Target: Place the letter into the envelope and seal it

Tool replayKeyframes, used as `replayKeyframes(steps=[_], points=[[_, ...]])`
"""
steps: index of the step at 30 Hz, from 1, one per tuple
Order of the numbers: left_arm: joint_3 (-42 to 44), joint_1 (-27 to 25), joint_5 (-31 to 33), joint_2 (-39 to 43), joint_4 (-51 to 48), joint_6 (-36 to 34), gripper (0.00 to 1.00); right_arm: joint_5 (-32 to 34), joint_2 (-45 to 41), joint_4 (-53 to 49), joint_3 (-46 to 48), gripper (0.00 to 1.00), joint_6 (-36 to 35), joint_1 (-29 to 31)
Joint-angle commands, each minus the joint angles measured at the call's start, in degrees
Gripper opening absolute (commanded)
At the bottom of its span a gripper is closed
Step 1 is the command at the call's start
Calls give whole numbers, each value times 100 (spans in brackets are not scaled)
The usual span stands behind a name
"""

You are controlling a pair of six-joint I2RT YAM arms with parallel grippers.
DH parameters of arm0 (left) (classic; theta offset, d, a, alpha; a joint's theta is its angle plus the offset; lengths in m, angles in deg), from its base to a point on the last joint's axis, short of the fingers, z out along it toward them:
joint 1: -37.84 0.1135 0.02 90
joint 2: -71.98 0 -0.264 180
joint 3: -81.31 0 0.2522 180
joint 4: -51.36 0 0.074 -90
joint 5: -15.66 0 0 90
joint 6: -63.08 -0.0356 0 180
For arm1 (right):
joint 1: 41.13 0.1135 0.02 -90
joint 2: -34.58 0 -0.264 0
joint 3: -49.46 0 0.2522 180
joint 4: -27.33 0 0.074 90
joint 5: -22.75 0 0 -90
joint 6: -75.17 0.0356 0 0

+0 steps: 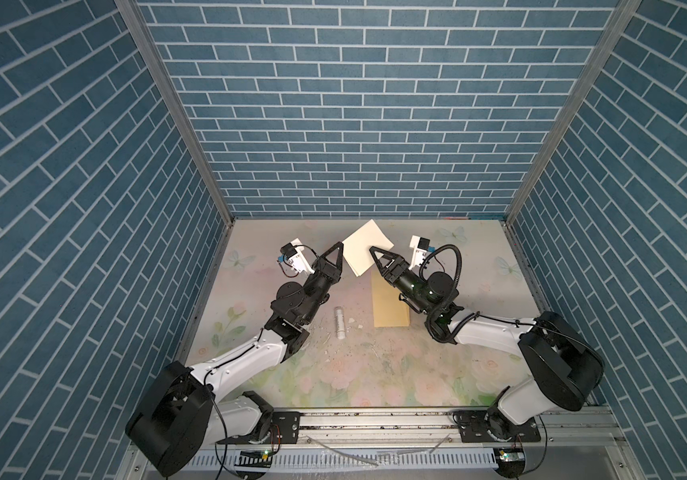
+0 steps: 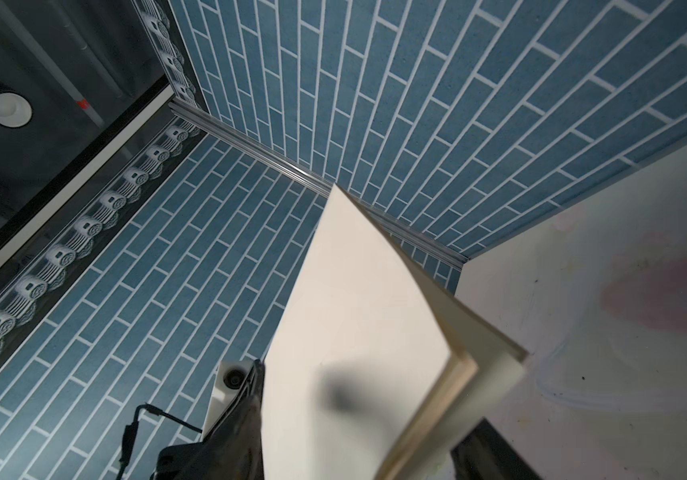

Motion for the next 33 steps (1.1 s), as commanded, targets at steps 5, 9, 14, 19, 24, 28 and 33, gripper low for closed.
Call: replayKeyframes(steps=[5, 9, 14, 19, 24, 28, 33], points=[[185, -13, 14, -193, 335, -133, 0, 59, 144, 518, -307, 39, 147, 56], [220, -13, -40, -329, 380, -215, 0, 239, 112, 377, -274, 19, 6, 58], [218, -13, -148, -372, 115, -518, 10, 270, -87, -187, -212, 0, -388, 52], [106, -21, -212, -261, -731, -1077, 35, 326, -612, -1377, -161, 0, -1161, -11], [-161, -107, -164, -182, -1895, -1549, 55, 443, -1214, -2922, -170, 0, -1934, -138], [-373, -304, -54, -362, -2433, -1746, 67, 593, -1586, -4370, -321, 0, -2509, -338], [-507, -558, -24, -800, -2561, -1701, 75, 830, -1870, -5475, -351, 0, -3016, -637]])
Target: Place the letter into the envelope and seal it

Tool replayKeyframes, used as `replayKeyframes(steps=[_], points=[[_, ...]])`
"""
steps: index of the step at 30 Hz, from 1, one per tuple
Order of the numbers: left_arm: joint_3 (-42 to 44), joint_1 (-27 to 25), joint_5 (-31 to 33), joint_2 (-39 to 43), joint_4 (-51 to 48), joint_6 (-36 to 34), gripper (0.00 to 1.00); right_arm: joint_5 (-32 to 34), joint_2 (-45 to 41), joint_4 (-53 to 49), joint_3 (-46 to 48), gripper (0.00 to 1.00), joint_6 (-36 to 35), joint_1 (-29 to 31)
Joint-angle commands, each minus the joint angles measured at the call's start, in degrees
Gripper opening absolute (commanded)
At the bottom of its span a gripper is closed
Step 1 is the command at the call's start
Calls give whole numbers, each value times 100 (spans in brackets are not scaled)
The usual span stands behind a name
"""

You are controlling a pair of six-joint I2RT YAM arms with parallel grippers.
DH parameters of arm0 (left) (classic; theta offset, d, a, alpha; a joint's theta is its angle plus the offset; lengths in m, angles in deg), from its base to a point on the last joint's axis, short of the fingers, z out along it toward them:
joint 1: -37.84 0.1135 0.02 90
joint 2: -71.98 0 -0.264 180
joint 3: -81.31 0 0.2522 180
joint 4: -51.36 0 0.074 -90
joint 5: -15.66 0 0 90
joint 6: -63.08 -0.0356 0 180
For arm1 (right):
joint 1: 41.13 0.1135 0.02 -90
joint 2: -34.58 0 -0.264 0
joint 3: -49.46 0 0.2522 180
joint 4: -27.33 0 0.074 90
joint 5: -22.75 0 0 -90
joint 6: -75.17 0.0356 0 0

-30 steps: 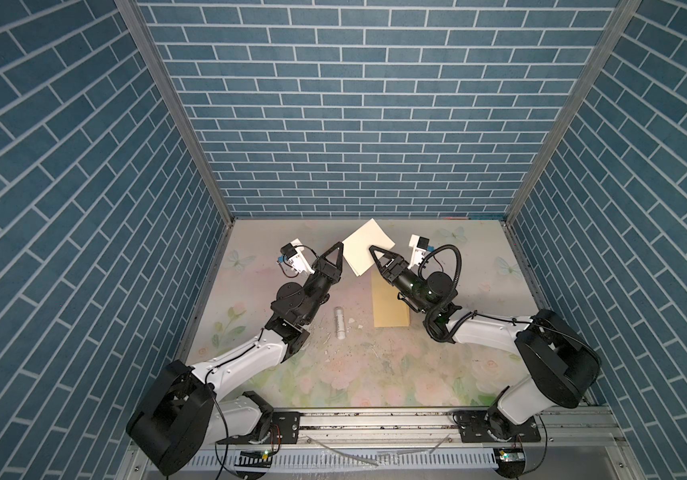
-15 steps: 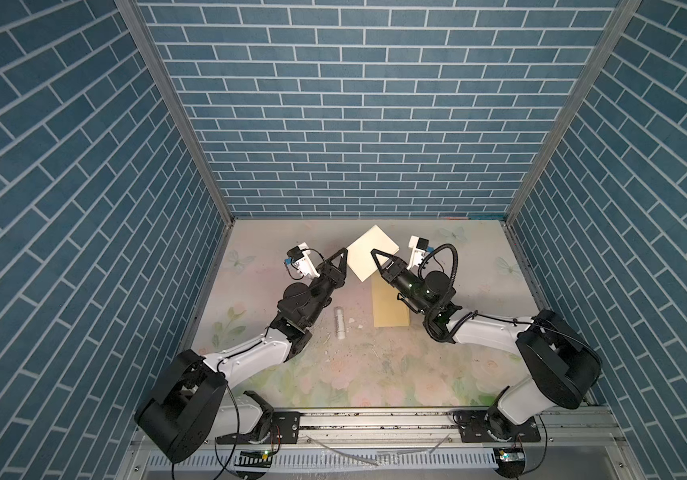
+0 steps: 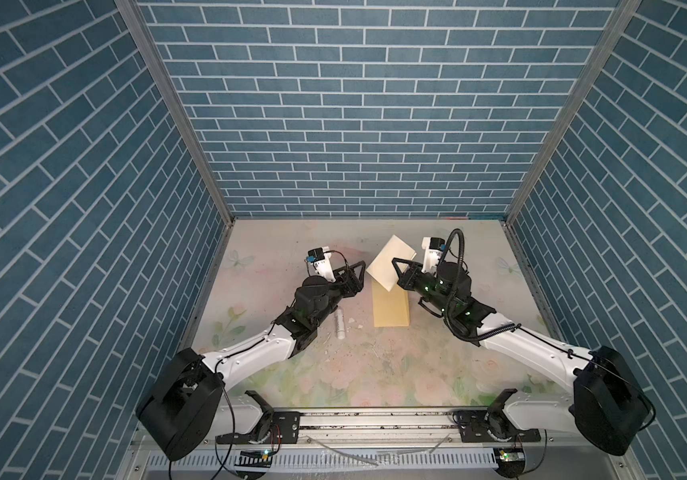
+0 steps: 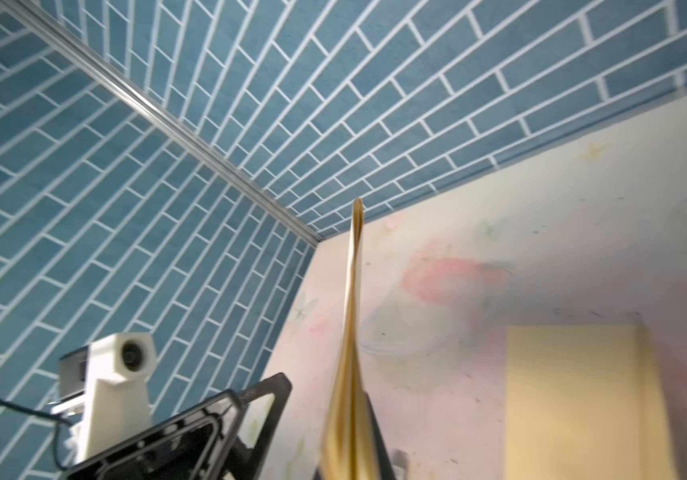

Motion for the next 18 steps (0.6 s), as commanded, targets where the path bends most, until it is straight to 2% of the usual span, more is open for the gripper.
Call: replayKeyframes(steps=[1, 9, 18], points=[[-173, -200, 90, -335, -409, -124, 76, 343, -212, -1284, -266, 0, -745, -169], [-525, -597, 177, -1183, -505, 64, 79, 607, -79, -2048, -403, 0, -1447, -415], [-604, -635, 107, -1781, -305, 324, 79, 712, 340, -2202, -650, 0, -1767, -441]])
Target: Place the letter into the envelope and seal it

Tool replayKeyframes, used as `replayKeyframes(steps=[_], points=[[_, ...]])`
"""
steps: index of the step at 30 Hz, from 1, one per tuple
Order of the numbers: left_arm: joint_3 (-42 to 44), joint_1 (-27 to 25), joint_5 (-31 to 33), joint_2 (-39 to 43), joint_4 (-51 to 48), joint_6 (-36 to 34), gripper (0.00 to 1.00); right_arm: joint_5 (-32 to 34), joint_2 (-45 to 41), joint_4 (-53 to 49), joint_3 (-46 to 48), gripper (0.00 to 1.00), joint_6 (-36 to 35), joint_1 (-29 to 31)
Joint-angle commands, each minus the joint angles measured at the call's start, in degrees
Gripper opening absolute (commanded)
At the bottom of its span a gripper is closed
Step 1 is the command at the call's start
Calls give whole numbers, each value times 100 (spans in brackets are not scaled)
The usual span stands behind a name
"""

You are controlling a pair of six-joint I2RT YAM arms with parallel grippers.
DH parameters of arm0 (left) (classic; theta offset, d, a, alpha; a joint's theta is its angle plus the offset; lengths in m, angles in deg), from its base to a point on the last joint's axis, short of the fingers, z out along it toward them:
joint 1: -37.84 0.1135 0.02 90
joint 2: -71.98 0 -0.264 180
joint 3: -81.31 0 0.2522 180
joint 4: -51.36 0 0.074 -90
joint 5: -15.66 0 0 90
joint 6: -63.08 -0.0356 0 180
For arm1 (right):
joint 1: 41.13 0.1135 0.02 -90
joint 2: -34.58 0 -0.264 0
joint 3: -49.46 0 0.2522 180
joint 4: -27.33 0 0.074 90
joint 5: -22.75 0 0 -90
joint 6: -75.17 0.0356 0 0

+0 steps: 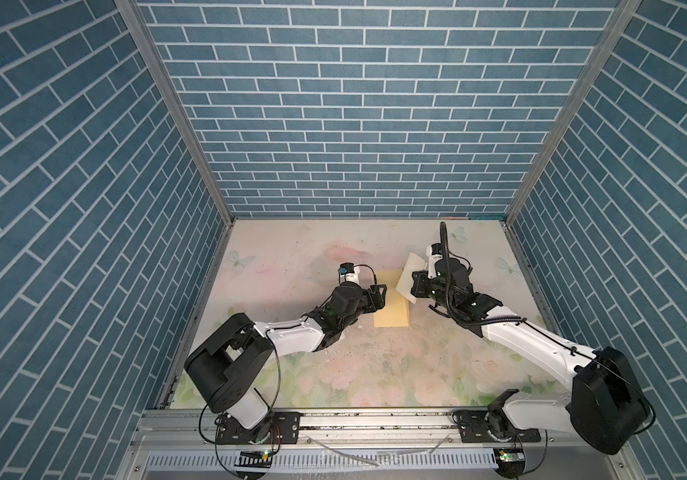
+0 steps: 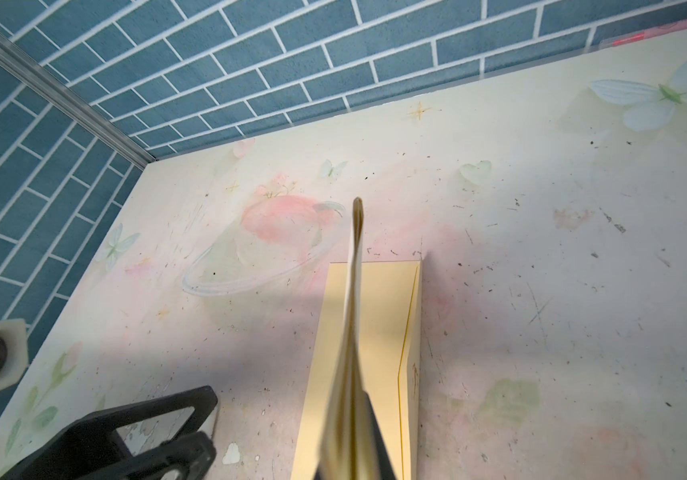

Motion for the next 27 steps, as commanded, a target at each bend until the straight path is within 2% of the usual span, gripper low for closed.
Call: replayKeyframes(steps=[1, 8, 27], points=[[-150, -14, -5, -171, 102, 90, 78, 195, 184, -163, -303, 0, -315, -24], [-351, -34, -133, -567, 75, 156, 73, 381, 754, -245, -618, 0, -597, -41], [-759, -49, -79, -1338, -243, 199, 71, 1174, 1668, -413, -955, 0, -1095, -124]])
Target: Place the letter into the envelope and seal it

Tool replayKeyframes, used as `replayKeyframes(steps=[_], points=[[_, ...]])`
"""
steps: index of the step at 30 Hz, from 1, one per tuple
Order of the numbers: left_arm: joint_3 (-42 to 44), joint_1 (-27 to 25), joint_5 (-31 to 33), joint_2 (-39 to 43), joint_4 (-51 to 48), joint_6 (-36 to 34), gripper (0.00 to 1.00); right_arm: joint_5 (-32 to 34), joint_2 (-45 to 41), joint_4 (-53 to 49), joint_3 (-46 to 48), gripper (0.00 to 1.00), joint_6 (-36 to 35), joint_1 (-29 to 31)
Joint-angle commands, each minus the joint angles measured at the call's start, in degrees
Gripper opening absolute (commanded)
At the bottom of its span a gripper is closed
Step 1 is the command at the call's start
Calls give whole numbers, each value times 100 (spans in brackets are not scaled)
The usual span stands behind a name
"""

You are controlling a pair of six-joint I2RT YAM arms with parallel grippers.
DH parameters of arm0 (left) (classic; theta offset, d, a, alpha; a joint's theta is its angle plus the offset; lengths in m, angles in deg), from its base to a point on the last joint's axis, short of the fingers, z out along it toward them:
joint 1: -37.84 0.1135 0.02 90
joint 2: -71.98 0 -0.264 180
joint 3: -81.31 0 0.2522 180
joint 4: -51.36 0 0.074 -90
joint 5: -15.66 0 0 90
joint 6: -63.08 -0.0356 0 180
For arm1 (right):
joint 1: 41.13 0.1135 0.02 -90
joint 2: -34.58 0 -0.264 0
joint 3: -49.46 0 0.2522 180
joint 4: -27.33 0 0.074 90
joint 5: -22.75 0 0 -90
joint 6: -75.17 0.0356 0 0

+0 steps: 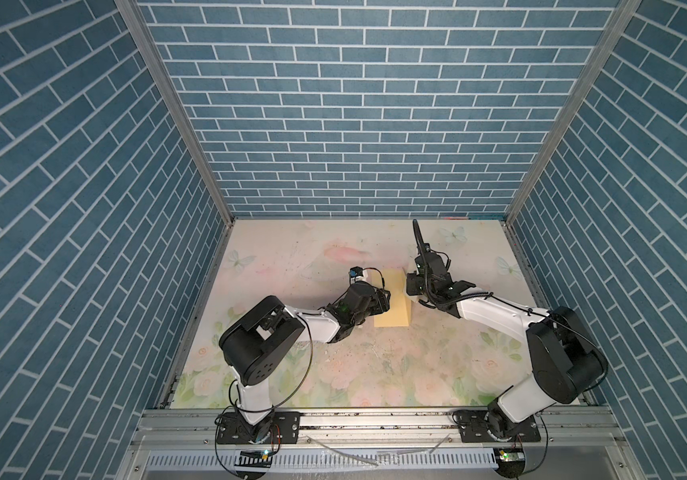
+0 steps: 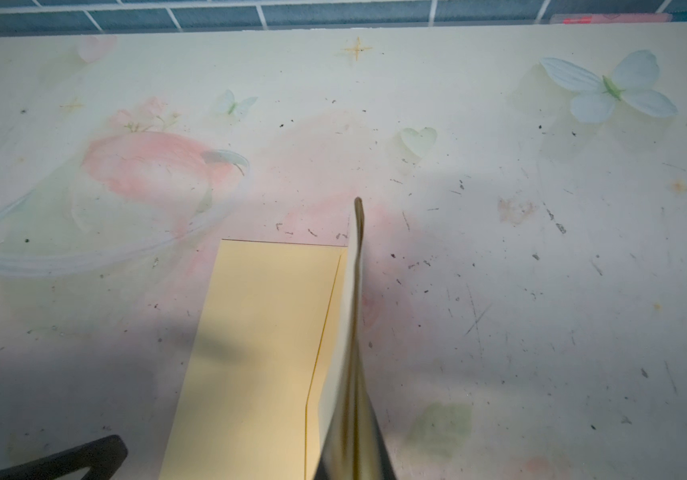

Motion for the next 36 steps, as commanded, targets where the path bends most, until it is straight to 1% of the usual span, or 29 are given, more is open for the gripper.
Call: replayKeyframes(steps=[1, 7, 18, 36], points=[[-140, -24, 38, -147, -70, 30, 71, 284, 101, -129, -276, 0, -236, -27], [-155, -21, 87, -299, -20, 89, 69, 343, 278, -137, -259, 0, -217, -43], [-129, -19, 141, -473, 79, 138, 64, -25, 447, 12, -56, 0, 155, -187], [-94, -19, 175, -645, 209, 197, 63, -508, 682, -93, -99, 0, 193, -310]])
